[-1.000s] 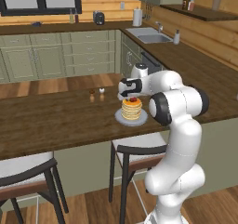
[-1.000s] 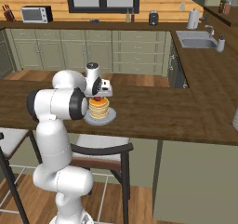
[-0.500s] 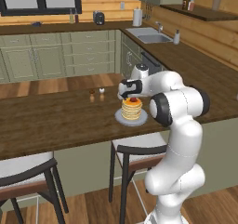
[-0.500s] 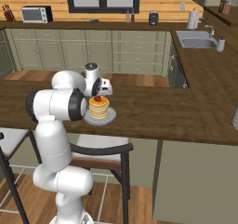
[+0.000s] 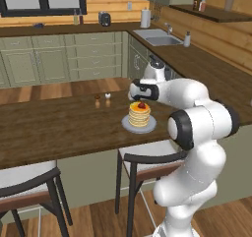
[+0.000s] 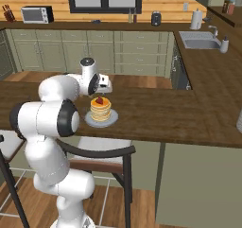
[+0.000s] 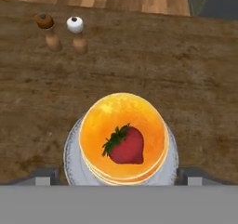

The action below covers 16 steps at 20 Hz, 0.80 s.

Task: Take the strawberry from the fridge and place it on top of the pancake, located on the dining counter.

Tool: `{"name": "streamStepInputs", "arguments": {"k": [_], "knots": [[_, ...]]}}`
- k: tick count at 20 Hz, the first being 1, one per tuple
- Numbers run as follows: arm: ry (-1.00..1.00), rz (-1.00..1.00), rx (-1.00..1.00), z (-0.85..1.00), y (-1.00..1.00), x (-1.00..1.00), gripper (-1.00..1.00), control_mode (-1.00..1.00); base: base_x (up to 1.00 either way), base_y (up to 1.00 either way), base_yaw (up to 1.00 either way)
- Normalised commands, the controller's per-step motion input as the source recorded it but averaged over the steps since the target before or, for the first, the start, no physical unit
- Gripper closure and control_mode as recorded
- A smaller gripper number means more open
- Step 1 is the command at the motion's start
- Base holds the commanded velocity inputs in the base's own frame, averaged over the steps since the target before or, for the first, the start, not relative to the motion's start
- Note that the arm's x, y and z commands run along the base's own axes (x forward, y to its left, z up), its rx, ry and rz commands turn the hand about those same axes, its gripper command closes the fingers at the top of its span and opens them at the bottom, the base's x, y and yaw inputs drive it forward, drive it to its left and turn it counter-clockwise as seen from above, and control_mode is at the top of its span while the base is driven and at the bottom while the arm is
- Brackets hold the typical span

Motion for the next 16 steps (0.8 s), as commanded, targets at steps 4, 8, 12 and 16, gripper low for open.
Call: {"name": "streamStepInputs", "arguments": {"k": [4, 8, 12, 16], "knots": [[0.16, -0.24, 0.08, 0.87, -0.15, -1.0, -1.0, -1.0, 0.0, 0.0, 0.0], [0.3, -0.22, 0.02, 0.65, -0.09, -0.89, -1.0, -1.0, 0.0, 0.0, 0.0], [0.17, -0.19, -0.03, -0.18, 0.06, -0.63, -1.0, -1.0, 0.0, 0.0, 0.0], [0.0, 0.02, -0.17, -0.35, 0.62, -0.54, -1.0, -1.0, 0.0, 0.0, 0.0]]}}
